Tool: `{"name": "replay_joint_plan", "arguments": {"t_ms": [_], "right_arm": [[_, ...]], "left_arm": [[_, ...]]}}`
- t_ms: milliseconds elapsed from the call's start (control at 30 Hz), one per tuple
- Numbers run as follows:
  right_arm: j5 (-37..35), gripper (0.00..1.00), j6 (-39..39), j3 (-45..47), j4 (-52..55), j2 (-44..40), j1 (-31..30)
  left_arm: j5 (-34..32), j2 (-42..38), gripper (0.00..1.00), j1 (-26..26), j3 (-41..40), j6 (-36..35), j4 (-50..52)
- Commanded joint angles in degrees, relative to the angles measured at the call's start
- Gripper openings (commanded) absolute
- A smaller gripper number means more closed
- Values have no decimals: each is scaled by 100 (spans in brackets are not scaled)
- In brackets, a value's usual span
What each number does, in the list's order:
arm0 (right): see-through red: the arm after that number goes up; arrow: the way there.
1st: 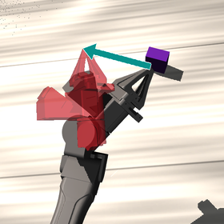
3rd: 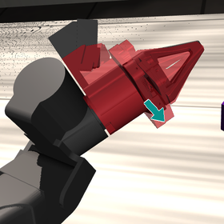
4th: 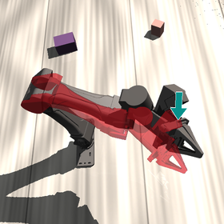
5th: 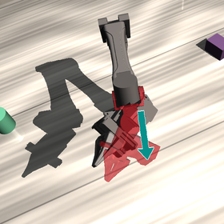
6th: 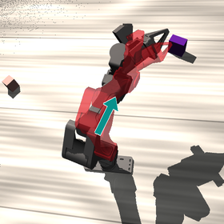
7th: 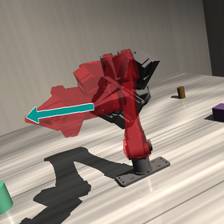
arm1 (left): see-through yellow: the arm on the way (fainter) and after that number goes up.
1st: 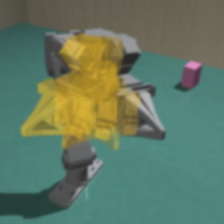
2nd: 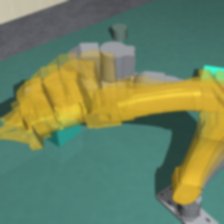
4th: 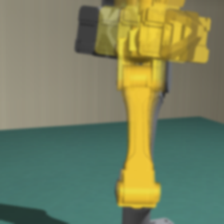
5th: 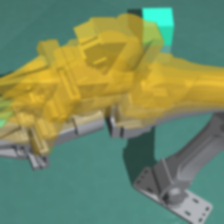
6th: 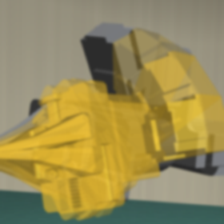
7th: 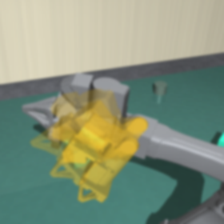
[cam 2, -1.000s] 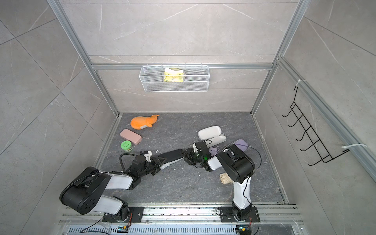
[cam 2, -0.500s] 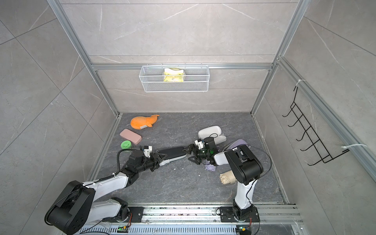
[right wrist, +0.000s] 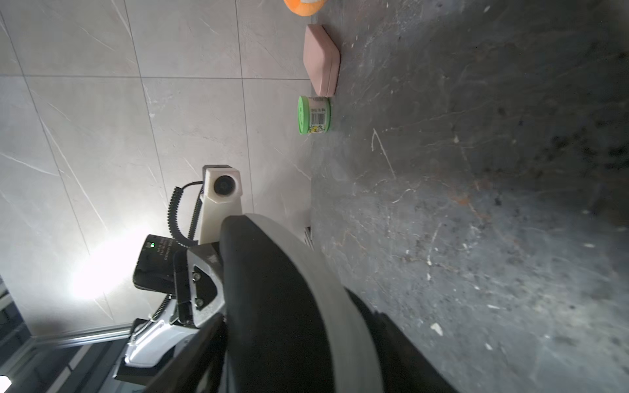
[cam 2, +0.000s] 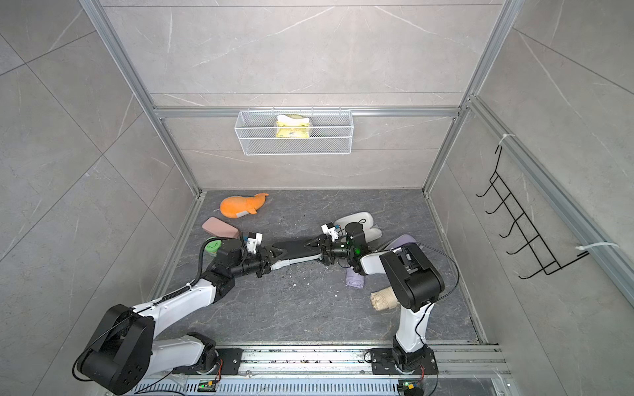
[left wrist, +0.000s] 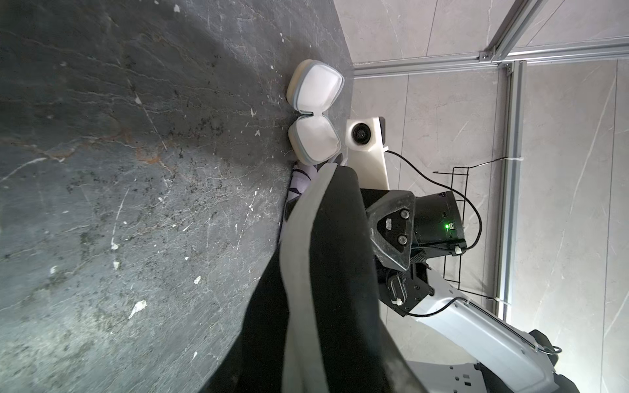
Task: Put umbrellas into zippered umbrella sleeves
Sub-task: Pick up the umbrella sleeve at the center of the board.
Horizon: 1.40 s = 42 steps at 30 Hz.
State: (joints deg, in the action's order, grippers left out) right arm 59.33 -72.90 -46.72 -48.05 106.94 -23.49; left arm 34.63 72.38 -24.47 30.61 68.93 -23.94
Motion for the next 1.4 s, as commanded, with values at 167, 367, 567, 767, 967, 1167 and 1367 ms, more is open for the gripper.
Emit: {"name": "replay_joint_plan", "arguments": {"t_ms": [167, 367, 567, 767, 967, 1167, 1367], "right_arm": [[-785, 34, -1108, 0, -1293, -115, -38], [-1664, 25, -1369, -144, -1275, -473, -42], [-2521, 23, -1129, -210, -737, -853, -235], [-3349, 22, -955, -181, -500, -1007, -764], [-3789, 22, -1063, -134, -633, -1114, -1260], [-4157, 24, -1173, -16, -630, -1258, -1655], [-4142, 31, -1172, -39, -718, -1170, -1737]], "left_arm": [[428, -348, 66, 221, 802, -606, -98], [-1160, -862, 100, 272, 357, -292, 190], [-2597, -706, 100, -520, -155, 226, -780], [-3347, -1, 100, -1173, 246, 108, -1665], [-3718, 427, 96, -1184, 499, 108, -2038], [-4275, 601, 81, -1166, 438, 156, -2449], [-4599, 754, 42, -1167, 419, 357, -2720]]}}
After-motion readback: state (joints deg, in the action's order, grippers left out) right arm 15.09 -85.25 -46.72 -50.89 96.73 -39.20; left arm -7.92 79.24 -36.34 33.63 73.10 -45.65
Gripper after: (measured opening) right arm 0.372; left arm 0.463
